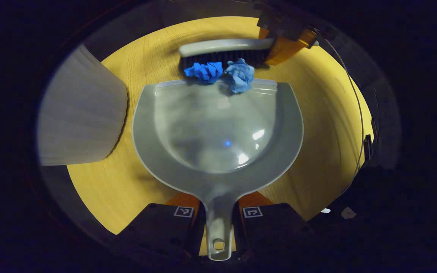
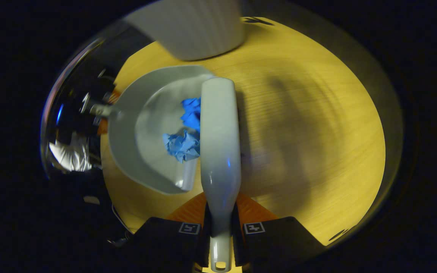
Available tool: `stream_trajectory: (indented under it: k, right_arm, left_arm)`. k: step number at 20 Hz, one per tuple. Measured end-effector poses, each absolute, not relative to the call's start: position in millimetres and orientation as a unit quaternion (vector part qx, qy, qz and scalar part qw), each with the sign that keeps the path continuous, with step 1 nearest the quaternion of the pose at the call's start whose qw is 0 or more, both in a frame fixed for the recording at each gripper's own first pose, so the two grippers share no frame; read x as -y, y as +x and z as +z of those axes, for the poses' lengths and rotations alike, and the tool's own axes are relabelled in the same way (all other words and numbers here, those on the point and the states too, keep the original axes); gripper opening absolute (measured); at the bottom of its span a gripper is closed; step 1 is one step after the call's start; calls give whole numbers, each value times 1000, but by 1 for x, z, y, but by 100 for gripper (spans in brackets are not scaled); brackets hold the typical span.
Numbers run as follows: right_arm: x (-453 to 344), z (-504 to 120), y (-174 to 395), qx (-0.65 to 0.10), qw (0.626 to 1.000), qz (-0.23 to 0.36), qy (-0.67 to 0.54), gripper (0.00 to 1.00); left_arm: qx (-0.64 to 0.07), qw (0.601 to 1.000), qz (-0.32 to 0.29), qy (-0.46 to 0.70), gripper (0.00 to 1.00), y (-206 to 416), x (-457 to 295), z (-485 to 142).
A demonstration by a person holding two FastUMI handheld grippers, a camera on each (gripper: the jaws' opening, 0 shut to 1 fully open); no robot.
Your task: Pick up the small broom and dustpan from the desktop, sweep the trash into the dustpan with the broom, and then empty the trash into the garbage bin.
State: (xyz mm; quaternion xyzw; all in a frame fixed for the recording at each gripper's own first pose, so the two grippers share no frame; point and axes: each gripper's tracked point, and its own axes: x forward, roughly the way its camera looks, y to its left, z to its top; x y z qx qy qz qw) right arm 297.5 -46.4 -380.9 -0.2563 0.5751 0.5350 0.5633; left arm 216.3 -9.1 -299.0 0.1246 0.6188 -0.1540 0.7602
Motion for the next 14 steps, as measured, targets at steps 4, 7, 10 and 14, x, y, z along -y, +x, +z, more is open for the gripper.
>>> stream_trajectory:
  k: [4,7,10,14]
  right_arm:
    - [50,-384,325,-583,589,516,-217,28]
    - [68,-363,365,-582,636,475,-178,28]
    - [88,-358,379,-591,672,406,-185,28]
    - [111,-362,377,-613,705,332,-131,28]
  left_arm:
    - [-594,780,-159,114,30,218,12,-299]
    - [-586,789,-160,95,31,214,17,-300]
    - [-572,802,-162,55,31,207,20,-299]
    - [-541,821,-172,63,31,202,13,-271]
